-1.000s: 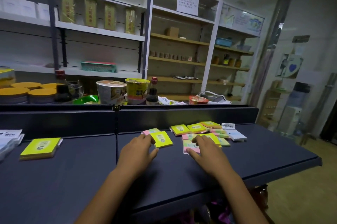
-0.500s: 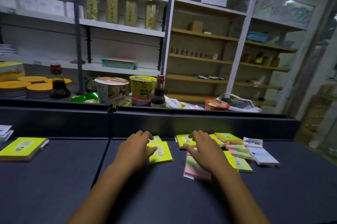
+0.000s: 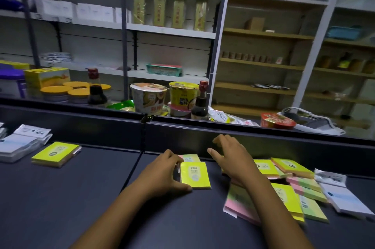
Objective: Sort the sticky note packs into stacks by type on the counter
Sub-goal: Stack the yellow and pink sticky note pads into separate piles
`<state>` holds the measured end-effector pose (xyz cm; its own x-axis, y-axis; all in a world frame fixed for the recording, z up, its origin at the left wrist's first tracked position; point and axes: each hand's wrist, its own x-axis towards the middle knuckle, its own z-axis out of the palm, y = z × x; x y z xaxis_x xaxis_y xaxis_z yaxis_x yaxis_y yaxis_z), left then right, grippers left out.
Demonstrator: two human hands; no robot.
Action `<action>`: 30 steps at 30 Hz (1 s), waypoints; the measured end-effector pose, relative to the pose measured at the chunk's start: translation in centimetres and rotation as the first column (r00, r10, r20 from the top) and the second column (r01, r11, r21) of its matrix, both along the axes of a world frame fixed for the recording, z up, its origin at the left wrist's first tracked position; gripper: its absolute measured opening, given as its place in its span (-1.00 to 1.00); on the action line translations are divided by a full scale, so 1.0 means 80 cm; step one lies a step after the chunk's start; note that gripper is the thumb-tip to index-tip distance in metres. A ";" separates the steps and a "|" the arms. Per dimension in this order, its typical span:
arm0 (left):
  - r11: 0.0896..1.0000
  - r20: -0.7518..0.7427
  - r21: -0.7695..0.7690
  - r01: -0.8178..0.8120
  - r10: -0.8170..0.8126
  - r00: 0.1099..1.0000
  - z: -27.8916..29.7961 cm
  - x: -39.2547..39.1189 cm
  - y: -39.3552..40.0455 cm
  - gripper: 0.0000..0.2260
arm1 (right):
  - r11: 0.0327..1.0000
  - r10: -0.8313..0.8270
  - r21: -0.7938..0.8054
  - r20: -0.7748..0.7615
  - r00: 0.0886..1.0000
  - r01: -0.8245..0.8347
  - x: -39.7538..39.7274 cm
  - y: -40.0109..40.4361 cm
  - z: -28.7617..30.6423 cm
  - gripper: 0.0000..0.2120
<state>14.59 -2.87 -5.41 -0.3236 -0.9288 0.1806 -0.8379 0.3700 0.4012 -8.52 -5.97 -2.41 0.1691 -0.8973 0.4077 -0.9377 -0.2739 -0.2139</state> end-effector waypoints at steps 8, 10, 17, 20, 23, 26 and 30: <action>1.000 -0.343 -0.014 0.019 -0.023 0.939 0.009 0.015 -0.004 -0.37 | 0.999 0.039 0.010 0.116 0.993 -0.040 -0.007 0.003 -0.010 -0.69; 1.000 -0.496 -0.028 0.010 -0.023 0.868 0.014 0.021 -0.004 -0.35 | 0.999 0.046 0.020 0.154 0.987 -0.050 -0.006 0.004 -0.013 -0.71; 0.993 -0.817 -0.075 -0.087 -0.011 0.576 0.028 0.033 -0.009 -0.28 | 0.987 0.132 0.078 0.112 0.985 -0.141 0.009 0.008 -0.029 -0.72; 0.991 -0.828 -0.085 -0.106 -0.011 0.561 0.029 0.036 -0.008 -0.24 | 0.979 0.167 0.102 0.082 0.983 -0.175 0.018 0.008 -0.033 -0.65; 0.988 -0.833 -0.088 -0.124 -0.004 0.554 0.027 0.038 -0.009 -0.23 | 0.964 0.205 0.166 0.019 0.979 -0.205 0.025 0.009 -0.038 -0.54; 0.989 -0.833 -0.074 -0.130 0.010 0.554 0.023 0.039 -0.011 -0.22 | 0.949 0.237 0.224 -0.032 0.971 -0.224 0.028 0.011 -0.040 -0.52; 0.990 -0.841 -0.048 -0.132 0.032 0.541 0.021 0.041 -0.013 -0.21 | 0.939 0.241 0.256 -0.010 0.970 -0.231 0.026 0.014 -0.034 -0.62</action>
<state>17.87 -3.89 -3.74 0.0981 -0.9050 0.4140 -0.1688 0.3949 0.9031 -6.41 -4.88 -5.15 0.3999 -0.9021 0.1624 -0.8620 -0.4303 -0.2679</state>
